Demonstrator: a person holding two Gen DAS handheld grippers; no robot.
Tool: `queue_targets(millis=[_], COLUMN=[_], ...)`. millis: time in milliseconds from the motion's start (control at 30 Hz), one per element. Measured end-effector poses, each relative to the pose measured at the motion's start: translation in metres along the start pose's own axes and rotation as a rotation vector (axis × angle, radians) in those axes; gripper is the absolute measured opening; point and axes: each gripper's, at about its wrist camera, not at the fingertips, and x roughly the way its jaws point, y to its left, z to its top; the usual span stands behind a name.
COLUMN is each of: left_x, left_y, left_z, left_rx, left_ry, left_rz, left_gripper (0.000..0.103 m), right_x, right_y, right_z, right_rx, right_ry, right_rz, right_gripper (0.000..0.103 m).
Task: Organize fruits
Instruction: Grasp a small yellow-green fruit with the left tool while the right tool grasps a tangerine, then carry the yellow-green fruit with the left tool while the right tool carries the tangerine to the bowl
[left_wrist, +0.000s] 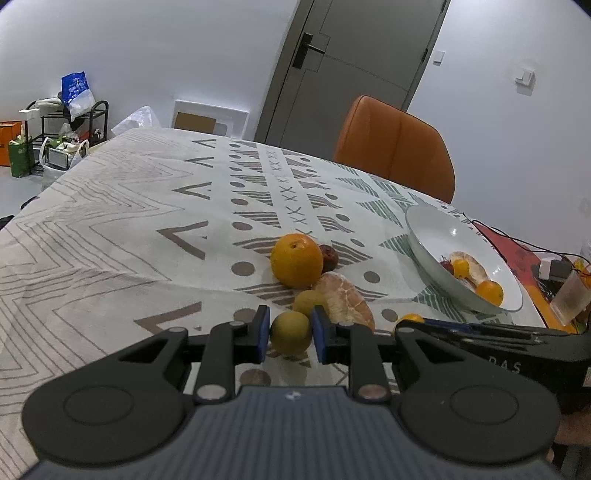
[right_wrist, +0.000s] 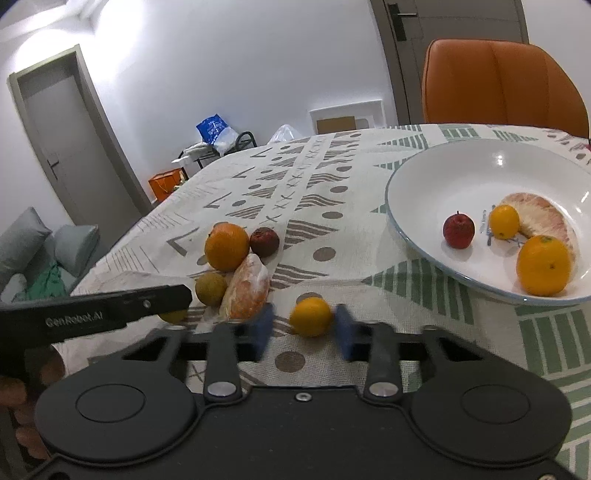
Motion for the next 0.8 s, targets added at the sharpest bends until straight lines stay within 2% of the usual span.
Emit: queue_targets(millis=[433,800], left_x=[-0.006,-0.004], left_y=[-0.022,-0.055], left_z=[0.011,0.021], left_rx=[0.04,0.096], left_ry=[-0.037,-0.058], left_rz=[-0.01,-0.056], left_gripper=[0.023,0.023], right_x=[-0.026,-0.055], right_y=[-0.004,-0.021], right_z=[0.003,0.012], right_rx=[0.0,0.024], right_ry=[-0.056,-0.127], right_rz=[-0.004,-0.037], right_gripper=[0.022,0.023])
